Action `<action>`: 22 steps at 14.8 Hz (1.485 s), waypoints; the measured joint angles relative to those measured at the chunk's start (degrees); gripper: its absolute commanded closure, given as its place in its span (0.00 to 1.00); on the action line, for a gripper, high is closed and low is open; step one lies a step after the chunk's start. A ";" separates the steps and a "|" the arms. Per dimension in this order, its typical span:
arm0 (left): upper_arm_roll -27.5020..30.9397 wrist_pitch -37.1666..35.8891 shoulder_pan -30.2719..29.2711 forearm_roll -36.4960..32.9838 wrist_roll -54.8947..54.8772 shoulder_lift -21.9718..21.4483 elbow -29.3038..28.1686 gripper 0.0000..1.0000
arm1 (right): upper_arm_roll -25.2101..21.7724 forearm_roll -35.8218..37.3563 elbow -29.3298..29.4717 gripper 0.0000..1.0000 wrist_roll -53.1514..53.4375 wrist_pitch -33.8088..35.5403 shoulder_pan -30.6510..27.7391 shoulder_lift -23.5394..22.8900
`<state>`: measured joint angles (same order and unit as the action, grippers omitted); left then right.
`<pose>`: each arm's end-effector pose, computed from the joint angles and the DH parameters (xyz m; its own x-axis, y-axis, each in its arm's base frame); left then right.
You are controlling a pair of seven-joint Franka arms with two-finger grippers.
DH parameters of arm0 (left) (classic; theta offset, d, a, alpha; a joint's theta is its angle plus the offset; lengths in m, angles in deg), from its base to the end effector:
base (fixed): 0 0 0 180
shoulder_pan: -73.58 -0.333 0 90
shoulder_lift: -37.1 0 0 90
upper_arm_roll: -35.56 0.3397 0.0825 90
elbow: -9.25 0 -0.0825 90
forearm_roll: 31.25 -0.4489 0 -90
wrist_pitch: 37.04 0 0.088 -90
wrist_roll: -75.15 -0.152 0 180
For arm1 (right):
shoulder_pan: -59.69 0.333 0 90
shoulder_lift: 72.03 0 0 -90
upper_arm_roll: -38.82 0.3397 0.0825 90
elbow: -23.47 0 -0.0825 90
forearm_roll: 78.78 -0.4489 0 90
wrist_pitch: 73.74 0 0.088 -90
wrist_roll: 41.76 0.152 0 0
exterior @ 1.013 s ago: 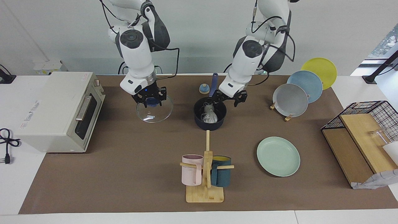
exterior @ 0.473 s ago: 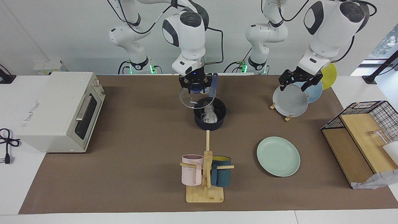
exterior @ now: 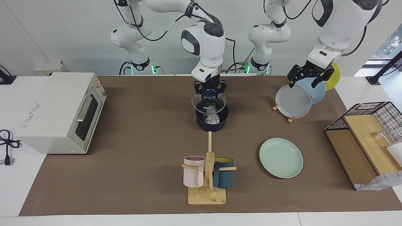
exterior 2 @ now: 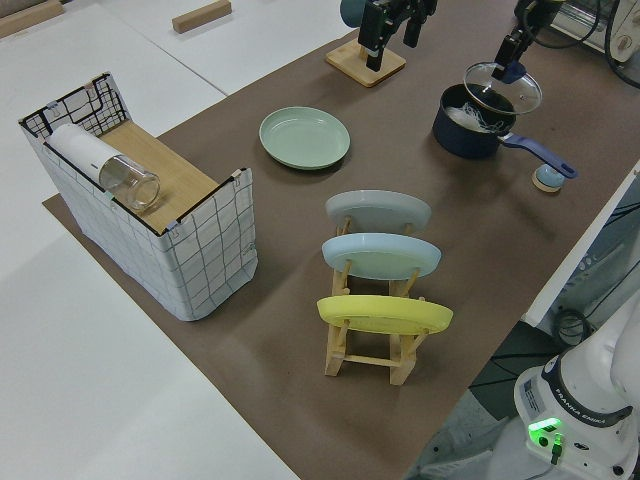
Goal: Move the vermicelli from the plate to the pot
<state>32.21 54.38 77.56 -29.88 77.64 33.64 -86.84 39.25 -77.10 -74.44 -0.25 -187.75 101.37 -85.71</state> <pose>0.5934 -0.0808 0.5850 0.9963 -0.0836 -0.0221 -0.0832 -0.9963 0.0194 0.5235 0.4687 0.4070 0.9986 0.0213 0.0484 0.0218 -0.9997 -0.0088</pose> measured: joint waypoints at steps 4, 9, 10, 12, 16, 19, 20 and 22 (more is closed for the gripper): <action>-0.29 -4.87 0.05 0.00 0.00 2.70 4.38 0.00 | -0.06 0.01 0.28 0.67 0.00 -0.98 0.06 -1.10; -0.25 -8.03 -0.02 -0.06 0.02 6.17 10.33 0.00 | -0.11 -0.02 0.30 0.67 0.12 -3.42 0.01 -2.35; -0.18 -7.87 -0.17 -0.10 0.02 6.31 10.31 0.00 | -0.11 -0.03 0.30 0.67 0.13 -3.49 0.07 -2.58; -0.14 -7.24 -0.89 -0.13 0.02 6.53 9.92 0.00 | -0.09 -0.03 0.30 0.67 0.14 -3.58 0.19 -3.33; -0.37 -6.71 -1.27 -0.13 0.05 6.42 8.51 0.00 | -0.07 -0.05 0.30 0.67 0.16 -4.21 0.24 -4.23; -0.65 -6.69 -1.27 -0.13 0.07 6.21 7.92 0.00 | -0.06 -0.05 0.30 0.67 0.54 -4.26 0.25 -4.37; -0.69 -6.67 -1.27 -0.13 0.07 6.12 7.92 0.00 | -0.04 -0.05 0.30 0.67 1.10 -4.40 0.27 -4.56; -0.72 -6.65 -1.27 -0.13 0.07 5.74 7.91 0.00 | -0.04 -0.05 0.30 0.67 1.64 -5.24 0.39 -5.07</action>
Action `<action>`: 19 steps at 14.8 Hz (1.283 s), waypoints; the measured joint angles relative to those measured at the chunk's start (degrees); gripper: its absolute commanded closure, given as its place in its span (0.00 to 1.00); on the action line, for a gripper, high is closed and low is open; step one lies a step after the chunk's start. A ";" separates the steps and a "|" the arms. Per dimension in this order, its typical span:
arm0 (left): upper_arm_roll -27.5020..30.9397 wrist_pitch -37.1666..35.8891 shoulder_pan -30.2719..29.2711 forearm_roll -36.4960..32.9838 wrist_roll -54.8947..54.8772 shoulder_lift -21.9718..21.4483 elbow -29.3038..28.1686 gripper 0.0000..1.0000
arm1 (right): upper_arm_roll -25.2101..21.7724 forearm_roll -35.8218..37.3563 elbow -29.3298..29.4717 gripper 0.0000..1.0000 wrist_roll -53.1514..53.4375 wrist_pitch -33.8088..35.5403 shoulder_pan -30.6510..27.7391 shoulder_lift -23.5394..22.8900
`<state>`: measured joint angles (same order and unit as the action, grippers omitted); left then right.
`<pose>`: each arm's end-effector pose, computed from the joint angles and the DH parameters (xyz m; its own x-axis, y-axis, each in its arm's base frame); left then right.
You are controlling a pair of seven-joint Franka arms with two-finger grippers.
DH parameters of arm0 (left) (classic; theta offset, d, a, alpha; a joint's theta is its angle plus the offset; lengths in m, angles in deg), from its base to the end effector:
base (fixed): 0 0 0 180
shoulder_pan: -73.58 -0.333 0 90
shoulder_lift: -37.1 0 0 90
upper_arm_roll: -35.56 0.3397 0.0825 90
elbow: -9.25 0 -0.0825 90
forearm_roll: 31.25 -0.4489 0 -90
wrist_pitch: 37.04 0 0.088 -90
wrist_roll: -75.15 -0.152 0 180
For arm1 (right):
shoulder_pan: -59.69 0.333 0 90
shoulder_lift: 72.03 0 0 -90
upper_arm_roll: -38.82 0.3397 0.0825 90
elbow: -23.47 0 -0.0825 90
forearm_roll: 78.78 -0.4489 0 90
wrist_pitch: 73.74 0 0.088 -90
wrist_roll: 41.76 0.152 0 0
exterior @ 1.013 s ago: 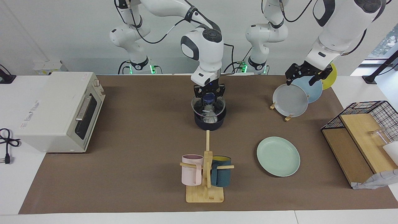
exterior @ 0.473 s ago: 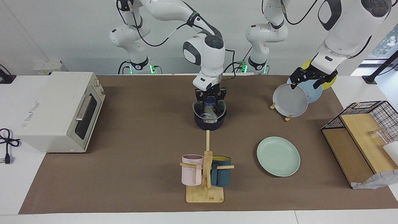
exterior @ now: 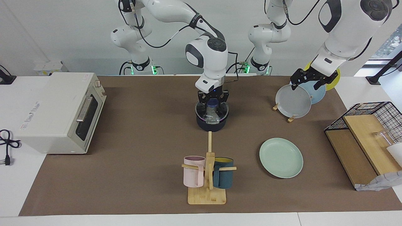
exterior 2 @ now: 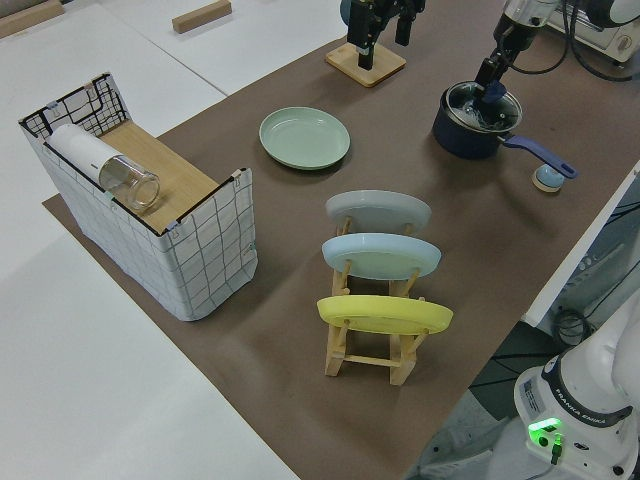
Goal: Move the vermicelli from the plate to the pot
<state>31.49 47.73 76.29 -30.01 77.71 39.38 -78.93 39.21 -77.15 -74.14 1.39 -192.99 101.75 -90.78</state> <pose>0.6133 -0.0756 0.5882 0.9921 -0.0752 -0.1000 -0.0736 -0.9971 0.0200 0.5345 0.4850 0.3554 0.9986 0.0002 0.0526 0.0011 -0.9998 -0.0174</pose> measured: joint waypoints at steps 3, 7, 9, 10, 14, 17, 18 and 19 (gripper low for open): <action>-0.01 0.00 0.00 0.00 0.00 -0.72 -0.01 0.00 | -0.04 0.00 0.01 0.67 0.12 -0.36 0.00 -0.15; -0.01 0.00 -0.01 0.00 0.00 -0.96 -0.07 0.00 | -0.04 0.05 0.01 0.66 0.13 -0.36 0.00 -0.15; -0.01 0.00 -0.02 0.00 0.00 -0.96 -0.13 0.00 | -0.04 0.10 0.01 0.66 0.13 -0.36 0.02 -0.15; -0.01 0.00 -0.02 0.00 0.00 -0.96 -0.14 0.00 | -0.04 0.23 0.02 0.66 0.13 -0.36 0.07 -0.15; 0.09 0.00 -0.09 0.00 0.01 -0.96 -0.14 0.00 | -0.02 2.40 0.03 0.66 0.14 -0.36 0.41 -0.16; 0.11 0.00 -0.12 0.00 0.01 -0.96 -0.14 0.00 | -0.02 2.56 0.03 0.65 0.14 -0.42 0.44 -0.16; 0.11 0.00 -0.12 0.00 0.01 -0.96 -0.14 0.00 | -0.02 2.56 0.03 0.65 0.14 -0.48 0.45 -0.16; 0.11 0.02 -0.12 0.00 0.01 -0.96 -0.14 0.00 | -0.02 2.56 0.03 0.65 0.15 -0.67 0.46 -0.16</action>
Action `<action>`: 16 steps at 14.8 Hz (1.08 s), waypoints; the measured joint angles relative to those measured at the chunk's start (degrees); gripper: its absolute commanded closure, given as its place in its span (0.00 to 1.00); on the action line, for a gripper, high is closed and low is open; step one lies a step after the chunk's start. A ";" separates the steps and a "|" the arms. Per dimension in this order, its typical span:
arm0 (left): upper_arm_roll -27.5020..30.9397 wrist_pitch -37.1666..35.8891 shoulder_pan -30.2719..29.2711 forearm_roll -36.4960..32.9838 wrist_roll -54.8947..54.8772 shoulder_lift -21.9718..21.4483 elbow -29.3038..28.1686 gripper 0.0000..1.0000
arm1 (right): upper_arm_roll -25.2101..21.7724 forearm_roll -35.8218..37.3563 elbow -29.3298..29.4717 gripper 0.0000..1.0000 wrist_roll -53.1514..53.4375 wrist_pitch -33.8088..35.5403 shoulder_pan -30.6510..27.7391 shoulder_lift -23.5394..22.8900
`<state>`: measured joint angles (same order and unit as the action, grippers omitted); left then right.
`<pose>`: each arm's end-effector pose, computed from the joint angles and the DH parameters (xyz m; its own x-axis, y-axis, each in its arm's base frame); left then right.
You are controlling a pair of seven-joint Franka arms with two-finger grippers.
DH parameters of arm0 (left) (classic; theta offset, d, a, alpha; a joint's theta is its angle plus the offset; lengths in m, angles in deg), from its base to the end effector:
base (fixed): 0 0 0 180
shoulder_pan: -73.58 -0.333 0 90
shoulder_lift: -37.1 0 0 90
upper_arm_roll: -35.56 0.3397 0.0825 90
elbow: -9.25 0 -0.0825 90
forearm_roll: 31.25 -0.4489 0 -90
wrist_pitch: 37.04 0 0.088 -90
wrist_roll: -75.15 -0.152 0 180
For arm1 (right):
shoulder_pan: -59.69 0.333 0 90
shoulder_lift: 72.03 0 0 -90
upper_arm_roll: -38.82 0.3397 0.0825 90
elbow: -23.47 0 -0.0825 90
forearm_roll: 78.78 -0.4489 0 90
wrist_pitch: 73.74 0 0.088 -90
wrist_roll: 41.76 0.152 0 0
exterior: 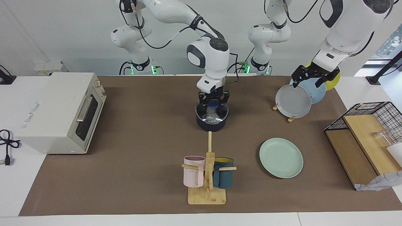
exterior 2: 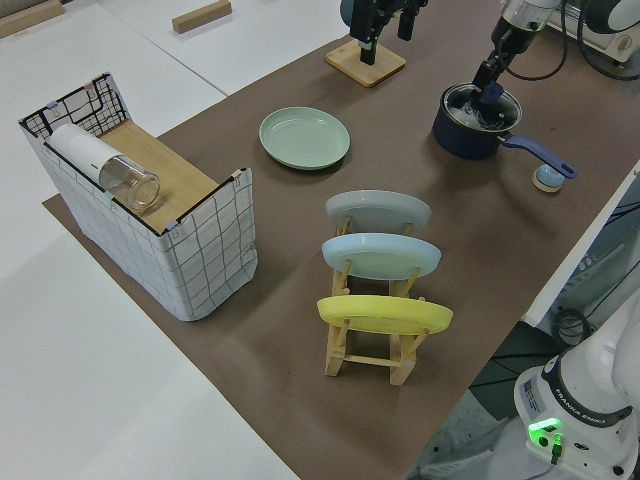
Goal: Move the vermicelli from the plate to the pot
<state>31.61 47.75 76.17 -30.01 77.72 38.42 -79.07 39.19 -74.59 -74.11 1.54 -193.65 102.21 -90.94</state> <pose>0.6092 -0.0729 0.5972 0.9938 -0.0709 -0.0854 -0.0695 -0.9974 0.0194 0.5348 0.4876 0.3550 0.9959 0.0272 0.0860 0.0268 -0.9996 0.0059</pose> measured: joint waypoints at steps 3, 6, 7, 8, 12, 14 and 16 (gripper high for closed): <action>0.06 0.04 -0.02 0.00 0.00 0.00 -0.01 0.00 | -0.01 0.05 -0.01 0.65 1.20 -1.55 0.00 -0.07; 0.11 0.04 -0.03 0.00 0.00 -0.01 -0.02 0.00 | 0.01 0.05 -0.01 0.64 1.56 -1.95 0.01 -0.13; 0.11 0.04 -0.03 0.00 0.00 -0.01 -0.02 0.00 | 0.01 0.05 -0.02 0.64 1.57 -1.97 0.01 -0.13; 0.11 0.04 -0.03 0.00 0.00 -0.01 -0.03 0.00 | 0.01 0.05 -0.04 0.64 1.57 -2.04 0.01 -0.13; 0.11 0.04 -0.03 0.00 0.00 -0.01 -0.03 0.00 | 0.00 0.05 -0.17 0.62 1.57 -2.26 0.01 -0.09; 0.11 0.04 -0.03 0.00 0.00 -0.01 -0.03 0.00 | 0.00 0.04 -0.19 0.62 1.57 -2.27 0.01 -0.08; 0.11 0.04 -0.03 0.00 0.00 -0.01 -0.04 0.00 | -0.01 0.04 -0.29 0.62 1.57 -2.27 0.01 -0.03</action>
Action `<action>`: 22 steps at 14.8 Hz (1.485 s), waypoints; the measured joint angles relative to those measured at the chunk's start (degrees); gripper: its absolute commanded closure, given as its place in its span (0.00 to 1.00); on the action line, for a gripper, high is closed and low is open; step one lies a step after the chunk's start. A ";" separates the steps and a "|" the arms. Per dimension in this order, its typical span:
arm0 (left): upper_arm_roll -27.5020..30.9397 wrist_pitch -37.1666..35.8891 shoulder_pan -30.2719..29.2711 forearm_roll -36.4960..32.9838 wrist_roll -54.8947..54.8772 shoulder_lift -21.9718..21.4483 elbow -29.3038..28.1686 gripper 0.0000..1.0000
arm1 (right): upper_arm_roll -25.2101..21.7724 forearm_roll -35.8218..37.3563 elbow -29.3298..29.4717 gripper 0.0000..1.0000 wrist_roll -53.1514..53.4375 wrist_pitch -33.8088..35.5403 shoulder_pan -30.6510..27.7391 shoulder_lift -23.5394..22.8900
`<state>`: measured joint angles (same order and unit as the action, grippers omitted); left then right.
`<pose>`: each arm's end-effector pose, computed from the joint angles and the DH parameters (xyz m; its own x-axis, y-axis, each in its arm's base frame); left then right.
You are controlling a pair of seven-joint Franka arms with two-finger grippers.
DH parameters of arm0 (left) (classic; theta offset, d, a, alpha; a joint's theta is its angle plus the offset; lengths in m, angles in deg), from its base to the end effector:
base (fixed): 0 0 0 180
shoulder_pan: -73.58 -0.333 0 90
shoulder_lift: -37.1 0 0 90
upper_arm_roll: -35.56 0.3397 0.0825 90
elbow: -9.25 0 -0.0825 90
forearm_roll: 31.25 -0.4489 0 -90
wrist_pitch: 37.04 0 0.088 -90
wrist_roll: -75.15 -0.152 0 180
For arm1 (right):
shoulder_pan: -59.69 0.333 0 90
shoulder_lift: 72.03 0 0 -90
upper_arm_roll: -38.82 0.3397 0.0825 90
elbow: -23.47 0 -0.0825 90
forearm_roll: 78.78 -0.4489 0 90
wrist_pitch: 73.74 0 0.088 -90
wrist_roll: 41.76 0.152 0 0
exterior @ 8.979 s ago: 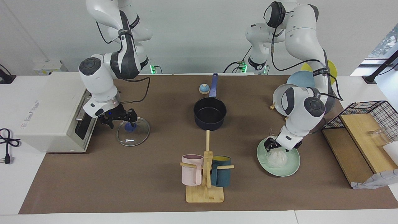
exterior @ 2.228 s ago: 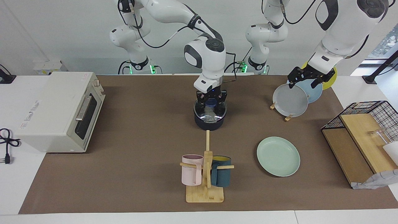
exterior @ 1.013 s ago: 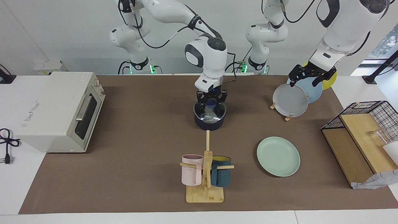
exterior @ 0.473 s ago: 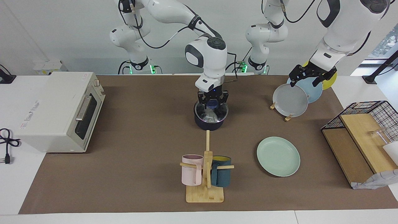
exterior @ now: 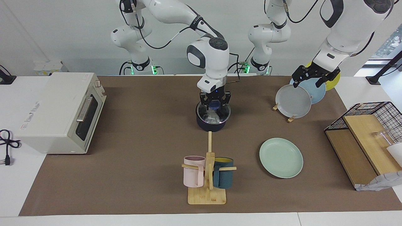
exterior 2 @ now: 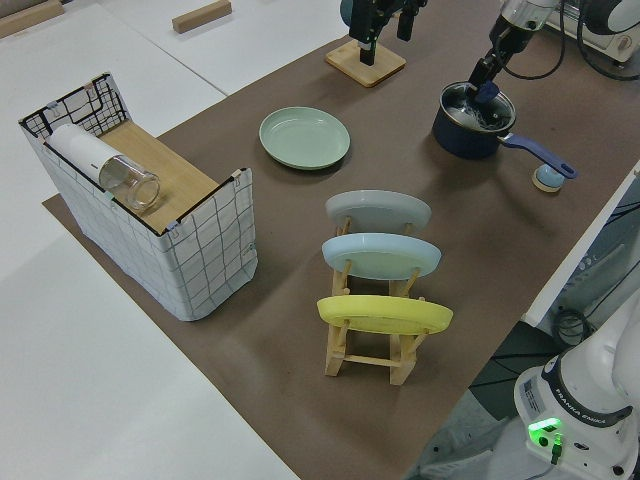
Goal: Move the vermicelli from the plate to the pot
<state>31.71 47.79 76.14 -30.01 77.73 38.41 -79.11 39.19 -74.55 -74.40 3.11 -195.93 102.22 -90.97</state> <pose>0.6093 -0.0715 0.5970 0.9940 -0.0685 -0.0853 -0.0670 -0.9976 0.0194 0.5377 0.4910 0.3558 0.9939 0.0004 0.1106 0.0027 -0.9998 -0.0201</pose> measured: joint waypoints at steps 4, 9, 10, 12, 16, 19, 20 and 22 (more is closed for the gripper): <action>0.00 0.00 0.00 0.00 0.00 0.00 0.00 0.00 | -0.10 0.23 -1.00 0.62 0.00 -0.20 -0.01 0.44; 0.00 0.00 0.00 0.00 0.00 0.00 0.00 0.00 | -0.04 0.72 -1.51 0.44 0.00 -0.42 0.01 0.66; 0.00 0.00 0.00 0.00 0.00 0.00 0.00 0.00 | -0.04 0.73 -1.52 0.26 0.00 -0.43 0.01 0.66; 0.00 0.00 0.00 0.00 0.00 0.00 0.00 0.00 | -0.03 0.73 -1.78 0.00 0.01 -0.42 0.02 0.61; 0.00 0.00 0.00 0.00 0.00 0.00 0.00 0.00 | -0.07 0.78 -2.30 0.00 0.02 -0.52 -0.01 0.30; 0.00 0.00 0.00 0.00 0.00 0.00 0.00 0.00 | -0.47 0.90 -0.45 0.00 0.02 0.52 -0.45 0.95; 0.00 0.00 0.00 0.00 0.00 0.00 0.00 0.00 | -0.72 0.95 0.44 0.00 0.02 1.67 -0.67 1.45; 0.00 0.00 0.00 0.00 0.00 0.00 0.00 0.00 | -1.01 1.03 1.84 0.00 0.01 4.36 -1.93 3.01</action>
<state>31.72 47.79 76.14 -30.01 77.73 38.41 -79.11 38.17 -73.52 -72.56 3.12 -191.56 100.30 -87.96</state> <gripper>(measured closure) 0.000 0.000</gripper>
